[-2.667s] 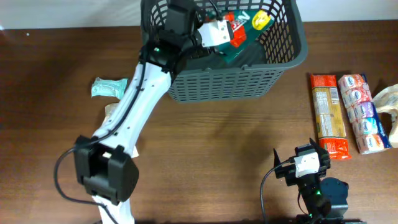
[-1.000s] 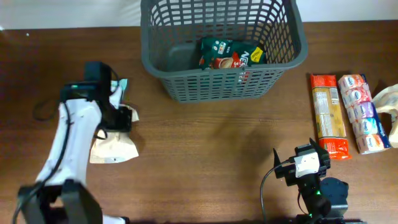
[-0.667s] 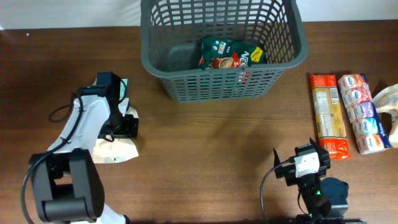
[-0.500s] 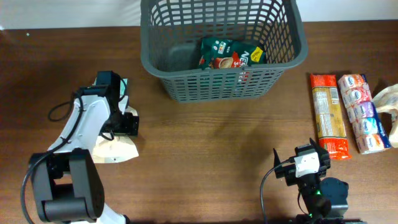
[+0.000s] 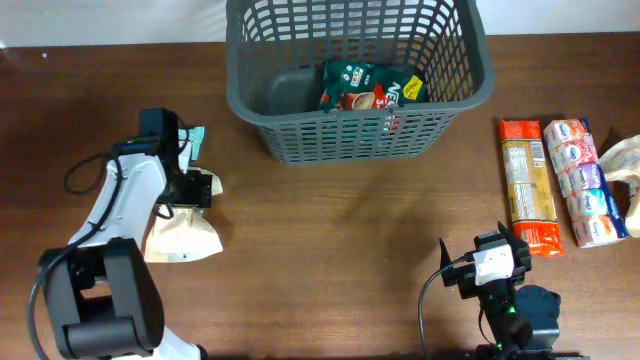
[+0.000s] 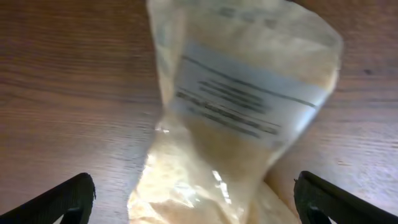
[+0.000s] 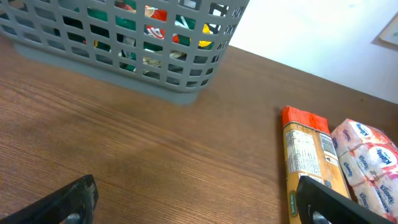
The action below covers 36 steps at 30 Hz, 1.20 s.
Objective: Pack container
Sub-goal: 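Move the left gripper to the beige plastic bag and grasp it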
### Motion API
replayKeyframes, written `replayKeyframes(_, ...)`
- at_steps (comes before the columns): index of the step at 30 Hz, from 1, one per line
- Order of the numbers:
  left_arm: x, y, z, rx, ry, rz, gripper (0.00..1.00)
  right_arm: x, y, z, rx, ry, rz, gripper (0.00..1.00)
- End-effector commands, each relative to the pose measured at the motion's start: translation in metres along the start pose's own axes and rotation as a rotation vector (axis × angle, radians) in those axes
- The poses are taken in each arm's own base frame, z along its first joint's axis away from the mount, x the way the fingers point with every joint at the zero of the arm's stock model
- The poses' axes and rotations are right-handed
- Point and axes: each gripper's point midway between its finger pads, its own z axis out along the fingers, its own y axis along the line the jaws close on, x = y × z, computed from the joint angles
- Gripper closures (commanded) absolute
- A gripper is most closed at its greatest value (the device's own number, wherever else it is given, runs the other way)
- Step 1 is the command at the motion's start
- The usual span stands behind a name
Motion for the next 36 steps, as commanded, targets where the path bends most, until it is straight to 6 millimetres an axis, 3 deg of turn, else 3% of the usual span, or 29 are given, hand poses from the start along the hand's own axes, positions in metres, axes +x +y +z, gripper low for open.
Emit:
replayKeyframes(1,0.004,0.003,0.009,0.007,0.026,-0.002,0.02,0.003,-0.001,0.000,0.007,0.004,0.000,0.01)
replayKeyframes(5,0.008,-0.009,0.021,0.070,0.059,0.003,0.02,0.003,-0.001,0.000,0.007,0.004,0.000,0.01)
replayKeyframes(19,0.018,-0.015,0.046,0.082,0.139,0.014,0.04,0.003,-0.001,0.000,0.007,0.004,0.000,0.01)
replayKeyframes(21,0.019,-0.016,0.049,0.084,0.147,0.016,0.08,0.003,-0.001,0.000,0.007,0.004,0.000,0.01)
replayKeyframes(23,0.019,-0.016,0.049,0.084,0.148,0.016,0.23,0.003,-0.001,0.000,0.007,0.004,0.000,0.01)
replayKeyframes(24,0.019,-0.016,0.049,0.084,0.148,0.016,0.39,0.003,-0.001,0.000,0.007,0.004,0.000,0.01)
replayKeyframes(26,0.019,-0.016,0.049,0.084,0.148,0.016,0.57,0.003,-0.001,0.000,0.007,0.004,0.000,0.01)
replayKeyframes(31,0.020,-0.016,0.049,0.084,0.152,0.016,0.96,0.003,-0.001,0.000,0.007,0.004,0.000,0.01)
replayKeyframes(36,0.021,-0.015,0.043,0.086,0.170,0.019,0.98,0.003,-0.001,0.000,0.007,0.004,0.000,0.01)
